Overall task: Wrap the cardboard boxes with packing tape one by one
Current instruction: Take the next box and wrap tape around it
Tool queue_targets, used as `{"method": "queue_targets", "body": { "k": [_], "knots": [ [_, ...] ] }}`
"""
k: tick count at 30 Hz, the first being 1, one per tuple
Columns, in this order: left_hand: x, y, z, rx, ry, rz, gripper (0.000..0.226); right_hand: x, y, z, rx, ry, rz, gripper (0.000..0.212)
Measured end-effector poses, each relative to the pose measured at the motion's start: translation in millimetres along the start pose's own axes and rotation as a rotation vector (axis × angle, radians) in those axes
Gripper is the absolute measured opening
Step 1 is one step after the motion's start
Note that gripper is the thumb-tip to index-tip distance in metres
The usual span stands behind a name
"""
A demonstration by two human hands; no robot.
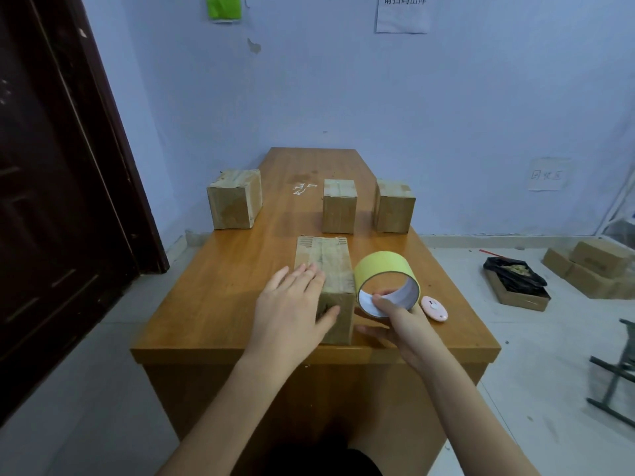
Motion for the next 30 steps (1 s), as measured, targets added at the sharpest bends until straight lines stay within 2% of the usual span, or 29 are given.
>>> {"method": "queue_targets", "body": {
  "k": [3, 6, 12, 15, 17, 21, 24, 27, 30],
  "knots": [
    [1, 15, -7, 0.047, -0.015, -0.079, 0.068, 2, 2, 3, -0.021, -0.024, -0.036, 0.014],
    [13, 24, -4, 0.099, -0.075, -0.023, 0.064, 3, -2, 3, -0.043, -0.019, -0.028, 0.013],
    [13, 21, -5, 0.095, -0.049, 0.079, 0.058, 3, -2, 1, -0.029, -0.003, 0.009, 0.011],
    [6, 16, -4, 0.061, -0.061, 0.106, 0.07, 1, -2, 0, -0.032, -0.003, 0.054, 0.011],
    [-11, 9, -2, 0.019, -0.023, 0.03, 0.079, 1, -1, 0, -0.037, -0.011, 0.074, 0.012],
    [-11, 2, 9, 0.066, -0.107, -0.059, 0.062, 3, -1, 0, -0.038, -0.012, 0.075, 0.013],
    [-9, -1, 5, 0.041, -0.069, -0.047, 0.066, 3, -2, 1, -0.033, -0.006, 0.058, 0.013],
    [0, 21, -7, 0.139, -0.076, -0.064, 0.077, 3, -3, 2, -0.039, -0.041, 0.065, 0.013],
    [12, 34, -8, 0.182, -0.106, -0.029, 0.067, 1, -6, 3, -0.044, -0.017, 0.158, 0.016]
  ]
}}
Point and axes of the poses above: each hand's wrist, its own z-axis away from the middle knuckle, its own x-axis out of the palm, y = z × x, the point moved 7 cm from there along -z, towards the middle knuckle, and after that the axes turned 15 degrees about z, right-handed, at the moved point
